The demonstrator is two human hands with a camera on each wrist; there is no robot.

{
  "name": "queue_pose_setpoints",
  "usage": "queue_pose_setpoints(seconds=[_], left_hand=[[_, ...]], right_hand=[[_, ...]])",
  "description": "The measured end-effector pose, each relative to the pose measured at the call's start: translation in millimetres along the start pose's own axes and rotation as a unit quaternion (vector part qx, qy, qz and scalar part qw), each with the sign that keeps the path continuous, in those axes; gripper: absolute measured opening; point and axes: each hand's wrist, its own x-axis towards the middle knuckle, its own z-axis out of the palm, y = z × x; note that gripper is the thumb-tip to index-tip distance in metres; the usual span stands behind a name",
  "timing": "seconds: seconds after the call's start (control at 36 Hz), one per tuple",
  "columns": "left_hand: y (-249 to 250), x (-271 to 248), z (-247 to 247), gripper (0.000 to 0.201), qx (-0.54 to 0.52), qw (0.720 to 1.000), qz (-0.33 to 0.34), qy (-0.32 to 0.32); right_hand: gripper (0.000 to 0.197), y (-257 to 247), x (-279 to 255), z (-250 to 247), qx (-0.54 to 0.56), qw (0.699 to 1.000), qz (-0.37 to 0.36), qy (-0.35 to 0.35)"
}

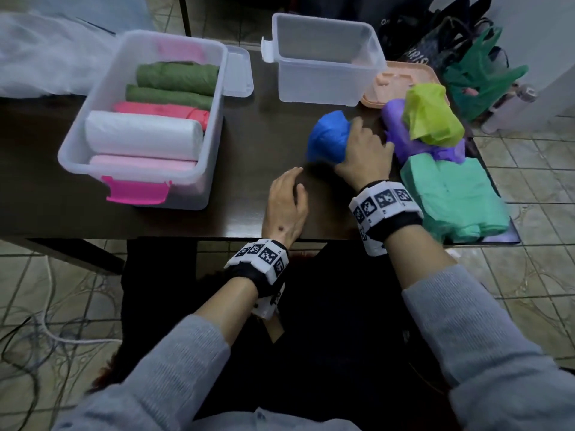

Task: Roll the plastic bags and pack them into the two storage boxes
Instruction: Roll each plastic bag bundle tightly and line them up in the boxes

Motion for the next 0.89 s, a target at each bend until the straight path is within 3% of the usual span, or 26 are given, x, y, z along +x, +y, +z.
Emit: queue_pose_setpoints(seconds=[0.14,0.25,0.31,0.42,0.53,0.58,0.75,0.89], left_hand=[[0,6,-5,0.031,-0.059,0.993,-0.082,0.059],[3,10,-10,0.027,-0.088,0.986,-0.131,0.059],[3,16,-13,0.023,-0.114,0.977,-0.175,0.048],[-4,33,-21,0.019,-0.179,0.943,-0.280,0.035],[-3,43,-31,0.035,-0.119,0.955,-0.271,-0.006],[-2,46,-35,0.038,-0.104,0.955,-0.278,-0.019],[-17,56,-38,0.018,-0.110,0.935,-0.328,-0.083],[-13,59,-45,0.014,-0.100,0.937,-0.306,-0.132]], right_hand=[[0.076,-3,5,13,0.056,0.992,-0.051,-0.102],[0.104,-1,1,9,0.091,0.983,-0.066,-0.146],[0.105,-3,-4,5,0.101,0.980,-0.066,-0.158],[0.065,-9,-19,0,0.093,0.983,-0.068,-0.144],[0.038,-11,-36,0,0.084,0.986,-0.103,-0.104],[0.034,-10,-44,0,0.104,0.982,-0.121,-0.104],[0.020,-6,-58,2,0.219,0.955,-0.127,-0.155],[0.014,-1,-59,-2,0.266,0.940,-0.135,-0.163]])
